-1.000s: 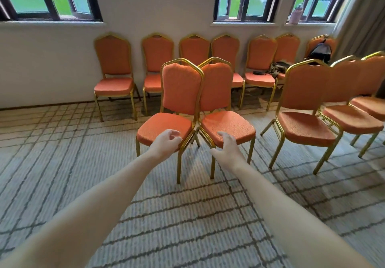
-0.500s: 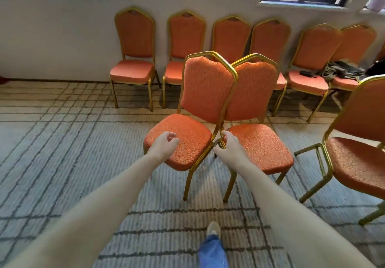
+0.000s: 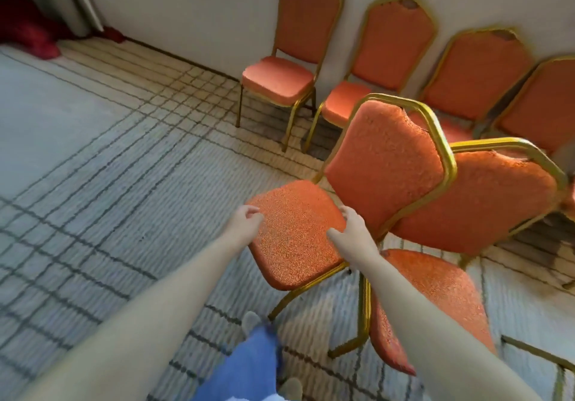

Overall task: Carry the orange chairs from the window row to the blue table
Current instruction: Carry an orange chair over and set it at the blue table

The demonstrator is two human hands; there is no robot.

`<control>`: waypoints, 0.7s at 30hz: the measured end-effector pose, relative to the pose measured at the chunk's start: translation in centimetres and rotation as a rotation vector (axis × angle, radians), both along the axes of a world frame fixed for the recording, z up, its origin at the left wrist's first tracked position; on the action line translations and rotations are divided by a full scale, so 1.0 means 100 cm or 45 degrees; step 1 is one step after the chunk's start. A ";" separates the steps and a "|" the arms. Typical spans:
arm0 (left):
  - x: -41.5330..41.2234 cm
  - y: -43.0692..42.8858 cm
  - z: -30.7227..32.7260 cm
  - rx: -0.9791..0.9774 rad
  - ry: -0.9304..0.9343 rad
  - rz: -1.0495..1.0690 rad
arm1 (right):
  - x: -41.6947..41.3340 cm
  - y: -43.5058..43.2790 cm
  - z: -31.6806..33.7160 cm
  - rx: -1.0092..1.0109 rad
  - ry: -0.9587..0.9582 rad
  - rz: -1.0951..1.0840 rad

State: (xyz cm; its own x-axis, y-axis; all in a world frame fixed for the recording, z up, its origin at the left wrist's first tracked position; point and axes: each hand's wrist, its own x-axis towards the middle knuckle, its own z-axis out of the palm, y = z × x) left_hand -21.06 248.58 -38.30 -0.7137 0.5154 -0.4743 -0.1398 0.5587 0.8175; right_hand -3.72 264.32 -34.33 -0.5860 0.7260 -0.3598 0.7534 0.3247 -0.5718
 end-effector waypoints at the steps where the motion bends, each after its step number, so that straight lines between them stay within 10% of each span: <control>1: -0.008 0.009 -0.004 -0.017 -0.017 0.031 | -0.011 0.011 -0.004 -0.009 -0.010 0.005; 21: -0.090 0.140 -0.086 -0.238 -0.212 0.503 | -0.126 0.185 -0.085 -0.225 -0.249 0.303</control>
State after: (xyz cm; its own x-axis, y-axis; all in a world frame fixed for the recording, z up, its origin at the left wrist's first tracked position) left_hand -30.06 262.62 -46.86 -0.7442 0.1142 -0.6581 -0.4926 0.5715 0.6563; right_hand -16.36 282.86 -42.79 -0.6389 0.4935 -0.5901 0.7693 0.4134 -0.4872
